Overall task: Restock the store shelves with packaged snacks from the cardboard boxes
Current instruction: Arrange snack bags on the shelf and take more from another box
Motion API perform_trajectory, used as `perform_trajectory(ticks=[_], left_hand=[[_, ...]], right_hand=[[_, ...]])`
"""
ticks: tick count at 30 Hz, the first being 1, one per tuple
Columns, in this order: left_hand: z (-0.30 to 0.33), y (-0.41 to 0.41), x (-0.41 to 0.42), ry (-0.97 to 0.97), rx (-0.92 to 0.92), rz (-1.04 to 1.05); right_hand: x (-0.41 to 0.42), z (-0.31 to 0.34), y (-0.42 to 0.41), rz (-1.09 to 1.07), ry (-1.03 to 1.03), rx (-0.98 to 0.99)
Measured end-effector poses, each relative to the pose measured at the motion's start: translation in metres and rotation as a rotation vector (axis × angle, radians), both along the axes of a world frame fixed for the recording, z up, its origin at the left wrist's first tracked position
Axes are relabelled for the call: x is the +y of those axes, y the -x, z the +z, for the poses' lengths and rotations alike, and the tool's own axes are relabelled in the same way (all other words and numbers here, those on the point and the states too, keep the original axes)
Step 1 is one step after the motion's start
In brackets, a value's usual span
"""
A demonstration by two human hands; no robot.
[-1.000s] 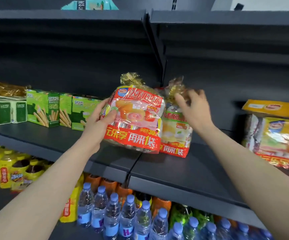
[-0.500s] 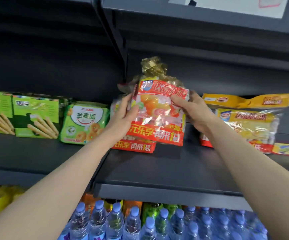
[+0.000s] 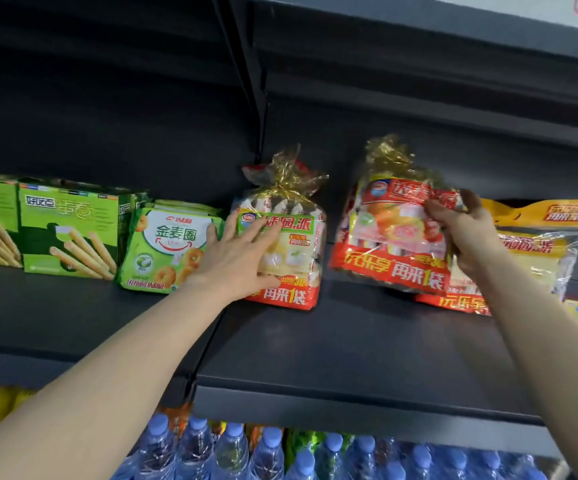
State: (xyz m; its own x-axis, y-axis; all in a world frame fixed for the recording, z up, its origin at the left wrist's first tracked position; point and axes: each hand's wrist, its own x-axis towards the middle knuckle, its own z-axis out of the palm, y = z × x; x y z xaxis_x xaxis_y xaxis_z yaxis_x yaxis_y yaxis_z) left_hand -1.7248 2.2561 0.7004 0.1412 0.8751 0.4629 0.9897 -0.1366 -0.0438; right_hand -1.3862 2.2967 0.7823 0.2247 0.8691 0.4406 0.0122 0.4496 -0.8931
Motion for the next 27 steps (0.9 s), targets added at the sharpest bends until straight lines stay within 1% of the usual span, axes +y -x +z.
perform_trajectory(ticks=[3,5,6,7,10,11,13,15,17,19,23,27], left_hand=[[-0.002,-0.004,0.005,-0.092,0.052,0.087],[-0.006,-0.008,0.008,-0.153,0.058,0.092],[-0.007,-0.009,0.009,-0.188,0.066,0.055],[-0.007,-0.01,0.009,-0.223,0.091,0.001],[-0.008,-0.016,0.013,-0.292,0.27,-0.174],[-0.008,-0.019,0.015,-0.29,0.314,-0.199],[-0.008,-0.023,0.02,-0.25,0.313,-0.169],[-0.009,-0.027,0.025,-0.216,0.268,-0.093],[-0.01,-0.031,0.027,-0.209,0.269,-0.033],[-0.012,-0.037,0.028,-0.209,0.277,0.006],[-0.014,-0.046,0.028,-0.214,0.279,0.057],[-0.011,-0.05,0.021,-0.186,0.264,0.052]], right_hand=[[0.013,-0.007,-0.014,-0.2,0.004,-0.203],[0.046,-0.024,-0.022,-0.259,0.046,-0.333],[0.071,-0.036,-0.026,-0.252,0.038,-0.388],[0.075,-0.041,-0.017,-0.259,0.041,-0.426],[0.07,-0.047,0.018,-0.217,0.011,-0.412],[0.072,-0.05,0.025,-0.191,0.012,-0.448],[0.084,-0.056,0.031,-0.157,0.002,-0.554],[0.09,-0.059,0.033,-0.228,-0.021,-0.696],[0.093,-0.056,0.031,-0.304,-0.052,-0.793],[0.097,-0.054,0.026,-0.372,-0.104,-0.83],[0.096,-0.061,0.015,-0.422,-0.154,-0.901],[0.089,-0.065,0.013,-0.434,-0.17,-1.055]])
